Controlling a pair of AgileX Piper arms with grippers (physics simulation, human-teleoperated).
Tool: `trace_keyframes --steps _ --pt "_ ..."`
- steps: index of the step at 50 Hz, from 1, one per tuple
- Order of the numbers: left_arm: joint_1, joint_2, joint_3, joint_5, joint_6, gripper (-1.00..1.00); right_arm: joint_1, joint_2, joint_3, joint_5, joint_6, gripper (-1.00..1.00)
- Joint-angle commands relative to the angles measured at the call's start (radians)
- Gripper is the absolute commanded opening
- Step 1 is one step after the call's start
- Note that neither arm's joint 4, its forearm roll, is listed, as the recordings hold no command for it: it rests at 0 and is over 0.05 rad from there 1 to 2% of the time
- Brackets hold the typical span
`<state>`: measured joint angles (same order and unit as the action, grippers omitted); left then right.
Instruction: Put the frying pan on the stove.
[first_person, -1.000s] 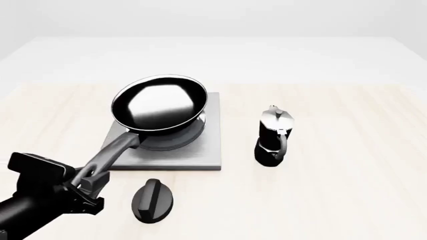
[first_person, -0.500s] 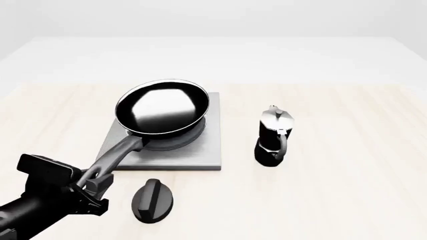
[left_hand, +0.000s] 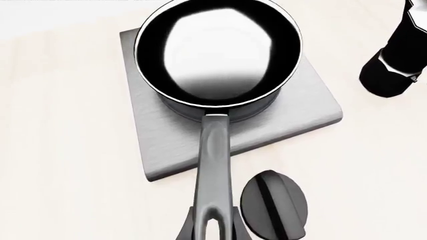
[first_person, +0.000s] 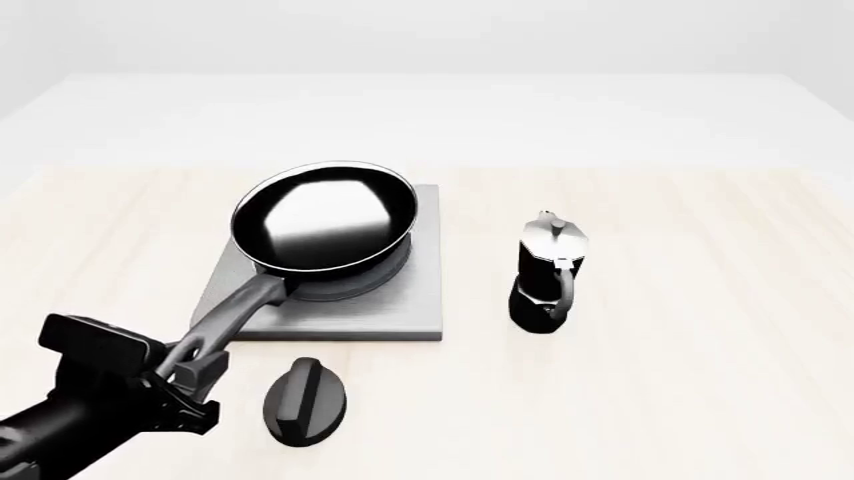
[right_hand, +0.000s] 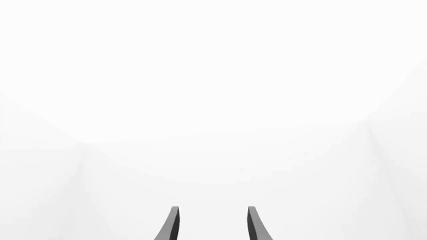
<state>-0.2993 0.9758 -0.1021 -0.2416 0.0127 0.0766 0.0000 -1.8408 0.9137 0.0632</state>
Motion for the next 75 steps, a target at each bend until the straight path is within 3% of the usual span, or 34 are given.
trace_keyframes --steps 1,31,32,52,63,75 --pt "-0.002 0.021 -0.005 -0.052 0.0 -1.0 0.001 0.0 -0.001 0.002 -0.001 1.0" --pt "-0.016 0.005 0.021 -0.035 -0.031 -1.0 0.004 0.0 0.003 0.001 0.0 1.0" --pt "-0.02 0.002 0.026 -0.034 -0.034 1.0 0.004 0.0 0.002 0.001 0.0 1.0" --pt "-0.032 -0.063 0.016 0.036 -0.036 1.0 0.004 0.0 0.013 -0.008 0.001 1.0" --pt "-0.009 -0.278 -0.09 0.293 0.018 1.0 0.007 0.0 0.016 -0.012 0.0 1.0" --pt "0.013 -0.391 -0.21 0.462 0.087 1.0 0.008 0.0 -0.002 0.0 0.002 1.0"
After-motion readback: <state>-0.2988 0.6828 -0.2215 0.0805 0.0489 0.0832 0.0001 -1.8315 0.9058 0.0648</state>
